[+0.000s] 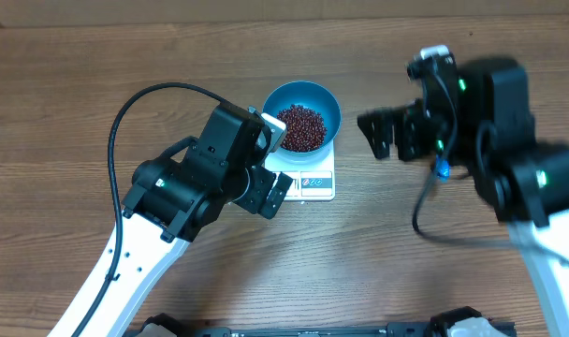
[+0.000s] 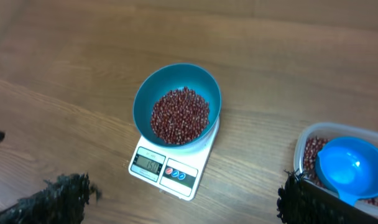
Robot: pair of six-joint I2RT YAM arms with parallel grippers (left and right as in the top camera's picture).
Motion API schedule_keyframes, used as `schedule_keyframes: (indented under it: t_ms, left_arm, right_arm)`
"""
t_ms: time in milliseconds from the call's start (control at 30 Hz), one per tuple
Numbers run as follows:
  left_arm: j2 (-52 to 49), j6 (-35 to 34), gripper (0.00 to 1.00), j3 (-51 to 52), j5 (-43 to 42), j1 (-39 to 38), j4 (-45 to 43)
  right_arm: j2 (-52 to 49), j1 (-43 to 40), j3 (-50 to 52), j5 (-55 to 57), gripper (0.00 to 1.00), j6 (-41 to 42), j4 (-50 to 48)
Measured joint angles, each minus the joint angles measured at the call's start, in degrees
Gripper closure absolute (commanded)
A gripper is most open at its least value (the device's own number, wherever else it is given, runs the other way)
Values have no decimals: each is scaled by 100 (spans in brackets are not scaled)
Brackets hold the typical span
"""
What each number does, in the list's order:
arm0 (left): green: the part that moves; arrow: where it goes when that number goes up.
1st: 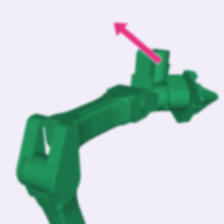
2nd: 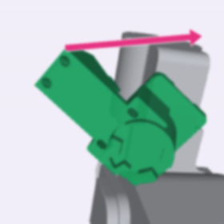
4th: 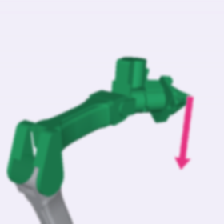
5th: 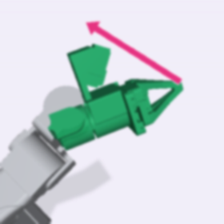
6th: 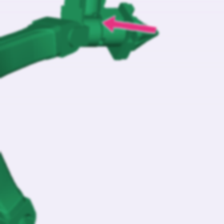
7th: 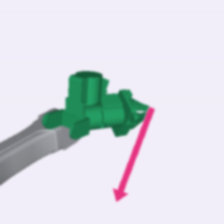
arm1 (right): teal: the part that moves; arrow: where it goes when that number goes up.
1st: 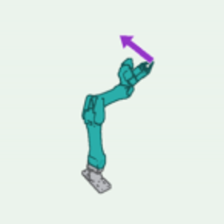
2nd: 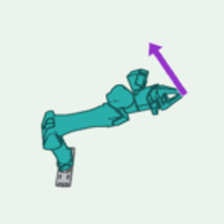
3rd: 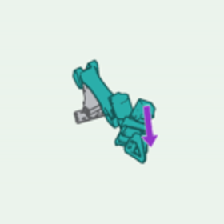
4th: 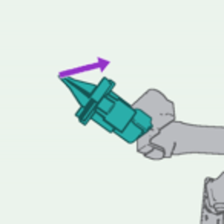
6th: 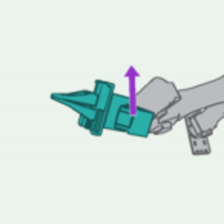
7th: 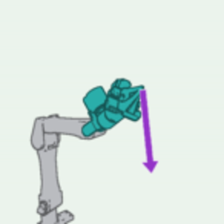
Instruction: Scoop item into bowl and weigh 150g on scale
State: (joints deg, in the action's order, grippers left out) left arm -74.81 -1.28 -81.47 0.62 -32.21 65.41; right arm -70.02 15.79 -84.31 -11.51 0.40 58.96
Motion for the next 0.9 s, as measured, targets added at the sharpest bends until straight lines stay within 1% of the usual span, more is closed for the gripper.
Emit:
schedule_keyframes:
  t_ms: [33,100,267,467,600,733,900]
  left_arm:
    - [0,2,0,0,0,0,-7]
    - [0,0,0,0,-2,0,-4]
    - [0,2,0,0,-2,0,-4]
    - [0,0,0,0,-2,0,-7]
    - [0,2,1,0,-2,0,-7]
    - [0,0,0,0,-2,0,-7]
    - [0,2,0,0,-2,0,-4]
  right_arm:
    - [162,0,190,0,0,-4,-107]
    - [758,0,1049,2,0,-24,-763]
    - [2127,0,3032,122,0,-44,-1952]
    - [3722,0,4839,264,0,-42,-3145]
    - [4603,-61,5692,323,0,-44,-3825]
    - [5327,-339,6454,343,0,-44,-4448]
    - [5923,-730,7108,343,0,-44,-4793]
